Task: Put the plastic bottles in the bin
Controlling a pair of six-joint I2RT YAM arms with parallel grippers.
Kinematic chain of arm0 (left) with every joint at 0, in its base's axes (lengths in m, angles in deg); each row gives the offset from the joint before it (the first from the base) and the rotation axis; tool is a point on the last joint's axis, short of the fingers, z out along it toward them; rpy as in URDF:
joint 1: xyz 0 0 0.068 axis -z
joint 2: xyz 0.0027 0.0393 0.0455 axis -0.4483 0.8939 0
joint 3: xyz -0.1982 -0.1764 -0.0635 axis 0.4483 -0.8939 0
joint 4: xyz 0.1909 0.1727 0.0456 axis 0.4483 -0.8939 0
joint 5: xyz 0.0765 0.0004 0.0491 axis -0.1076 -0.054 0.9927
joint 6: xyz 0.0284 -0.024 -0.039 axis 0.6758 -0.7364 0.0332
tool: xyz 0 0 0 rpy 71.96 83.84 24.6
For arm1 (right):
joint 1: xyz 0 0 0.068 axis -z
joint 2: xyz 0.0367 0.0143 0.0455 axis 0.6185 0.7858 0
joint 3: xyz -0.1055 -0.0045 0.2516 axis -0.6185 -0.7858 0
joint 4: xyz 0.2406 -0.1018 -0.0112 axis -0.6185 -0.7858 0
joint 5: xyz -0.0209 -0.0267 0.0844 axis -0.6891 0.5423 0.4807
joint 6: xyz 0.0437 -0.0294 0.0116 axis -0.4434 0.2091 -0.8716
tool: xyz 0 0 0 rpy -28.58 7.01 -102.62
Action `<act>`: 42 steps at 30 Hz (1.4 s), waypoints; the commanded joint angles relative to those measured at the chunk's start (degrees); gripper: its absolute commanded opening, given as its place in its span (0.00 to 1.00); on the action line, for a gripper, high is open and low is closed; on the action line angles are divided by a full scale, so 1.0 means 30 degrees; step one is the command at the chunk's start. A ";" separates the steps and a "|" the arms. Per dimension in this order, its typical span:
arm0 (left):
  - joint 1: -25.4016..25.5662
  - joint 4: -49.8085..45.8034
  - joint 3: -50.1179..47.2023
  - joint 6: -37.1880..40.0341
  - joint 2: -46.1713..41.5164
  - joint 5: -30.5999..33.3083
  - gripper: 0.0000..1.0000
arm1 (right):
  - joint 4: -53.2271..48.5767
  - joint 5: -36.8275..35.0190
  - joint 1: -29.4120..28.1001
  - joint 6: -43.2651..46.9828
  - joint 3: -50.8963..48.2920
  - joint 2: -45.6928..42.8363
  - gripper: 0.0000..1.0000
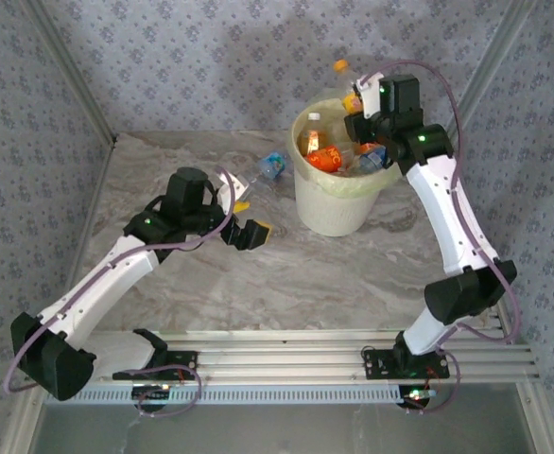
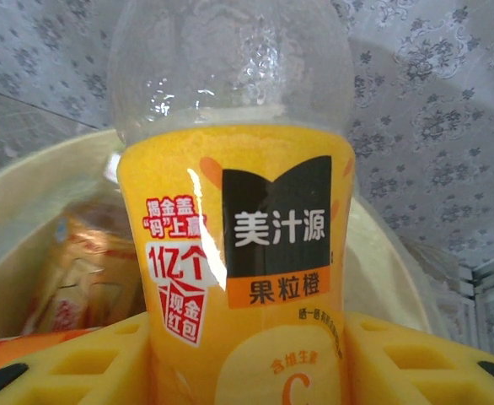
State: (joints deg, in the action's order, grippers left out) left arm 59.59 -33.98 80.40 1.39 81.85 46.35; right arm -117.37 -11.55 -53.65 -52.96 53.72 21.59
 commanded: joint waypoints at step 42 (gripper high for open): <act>-0.0520 0.1244 -0.0057 -0.1701 0.1165 -0.0368 1.00 | 0.3409 0.9655 0.3032 -0.4550 0.3541 0.5022 0.88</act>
State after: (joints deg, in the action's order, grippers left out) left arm 58.45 -30.02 79.70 -3.35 87.05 46.17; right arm -106.42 11.58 -44.42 -61.18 61.00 34.22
